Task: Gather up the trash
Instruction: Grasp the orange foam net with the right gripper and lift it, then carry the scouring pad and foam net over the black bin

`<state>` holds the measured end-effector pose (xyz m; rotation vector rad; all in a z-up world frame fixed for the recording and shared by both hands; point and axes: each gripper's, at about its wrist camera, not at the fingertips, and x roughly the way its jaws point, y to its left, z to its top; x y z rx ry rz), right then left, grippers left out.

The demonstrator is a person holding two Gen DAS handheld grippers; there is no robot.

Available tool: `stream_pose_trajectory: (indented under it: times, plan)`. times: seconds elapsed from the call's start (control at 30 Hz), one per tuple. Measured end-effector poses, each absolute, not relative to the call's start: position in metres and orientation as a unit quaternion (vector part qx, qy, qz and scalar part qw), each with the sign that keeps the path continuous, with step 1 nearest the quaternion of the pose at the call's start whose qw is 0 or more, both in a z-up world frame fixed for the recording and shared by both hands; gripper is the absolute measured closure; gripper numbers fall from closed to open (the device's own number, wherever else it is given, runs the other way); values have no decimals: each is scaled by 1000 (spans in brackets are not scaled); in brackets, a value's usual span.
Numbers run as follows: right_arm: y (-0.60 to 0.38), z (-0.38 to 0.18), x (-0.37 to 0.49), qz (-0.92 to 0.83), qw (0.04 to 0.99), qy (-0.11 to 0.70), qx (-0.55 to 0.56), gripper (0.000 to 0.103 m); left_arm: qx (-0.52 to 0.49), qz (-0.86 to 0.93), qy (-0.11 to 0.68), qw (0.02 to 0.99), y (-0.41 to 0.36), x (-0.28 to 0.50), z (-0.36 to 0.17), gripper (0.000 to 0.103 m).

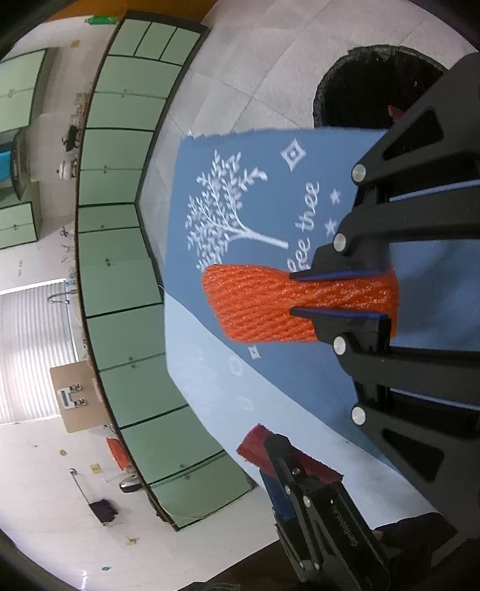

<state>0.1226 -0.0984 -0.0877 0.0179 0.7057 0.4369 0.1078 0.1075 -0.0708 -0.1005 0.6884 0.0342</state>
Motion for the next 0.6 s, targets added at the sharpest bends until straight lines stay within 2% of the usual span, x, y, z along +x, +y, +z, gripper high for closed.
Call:
stream_pose_trajectory:
  times: [0.6]
  plan:
    - [-200,-57,105,138,943,303,23,91,-29,-70,320,944,19,126,-47,56]
